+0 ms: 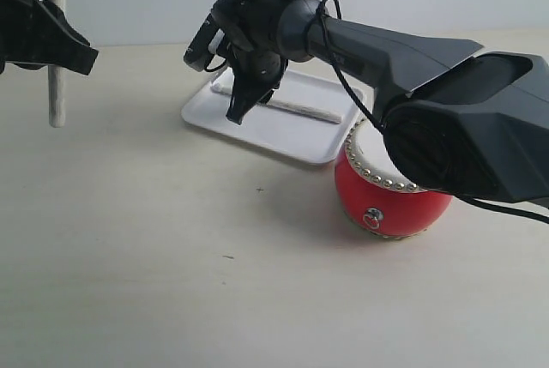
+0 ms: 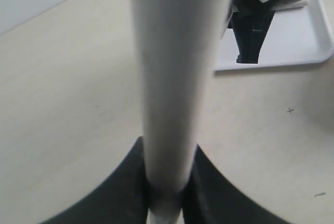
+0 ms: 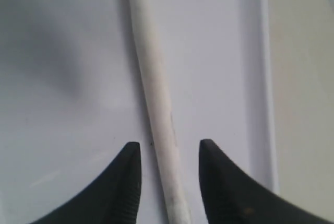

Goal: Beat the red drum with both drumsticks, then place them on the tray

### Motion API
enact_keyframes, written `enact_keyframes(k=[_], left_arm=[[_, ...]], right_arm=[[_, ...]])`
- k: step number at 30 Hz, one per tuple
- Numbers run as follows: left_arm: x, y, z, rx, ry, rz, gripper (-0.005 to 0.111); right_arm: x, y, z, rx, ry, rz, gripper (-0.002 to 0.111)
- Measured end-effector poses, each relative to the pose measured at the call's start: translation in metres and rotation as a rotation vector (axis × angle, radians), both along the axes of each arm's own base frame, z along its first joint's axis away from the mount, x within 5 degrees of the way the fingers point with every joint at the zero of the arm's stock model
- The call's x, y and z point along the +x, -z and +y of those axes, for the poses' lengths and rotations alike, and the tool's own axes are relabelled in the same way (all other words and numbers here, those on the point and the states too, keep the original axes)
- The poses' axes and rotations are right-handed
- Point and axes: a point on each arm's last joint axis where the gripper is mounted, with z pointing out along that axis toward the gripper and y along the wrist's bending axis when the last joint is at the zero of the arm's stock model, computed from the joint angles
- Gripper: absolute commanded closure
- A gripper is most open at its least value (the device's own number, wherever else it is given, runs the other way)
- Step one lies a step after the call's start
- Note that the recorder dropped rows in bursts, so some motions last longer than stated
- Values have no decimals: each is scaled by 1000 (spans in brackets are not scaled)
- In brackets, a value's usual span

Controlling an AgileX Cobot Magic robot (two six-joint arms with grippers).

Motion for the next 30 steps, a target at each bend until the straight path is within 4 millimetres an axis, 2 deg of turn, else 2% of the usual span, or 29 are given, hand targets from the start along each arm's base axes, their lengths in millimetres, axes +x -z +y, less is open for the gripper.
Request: enact_keyframes(k=[7, 13, 17, 22, 26, 30], left_arm=[[1, -1, 0, -31, -13, 3, 107], [6, 1, 4, -101, -27, -4, 107], [24, 18, 21, -151, -51, 40, 107], [48, 38, 47, -307, -18, 91, 107], [61, 55, 63, -522, 96, 143, 107], [73, 65, 84, -665, 82, 121, 107]], right_arm=[[-3, -4, -1, 40, 76, 24, 68], [-15, -38, -5, 73, 129, 90, 68], [-21, -56, -6, 106, 144, 117, 68], [-28, -69, 0, 191, 114, 175, 68], [-39, -75, 12, 301, 27, 279, 68], [-49, -82, 24, 421, -58, 372, 68]])
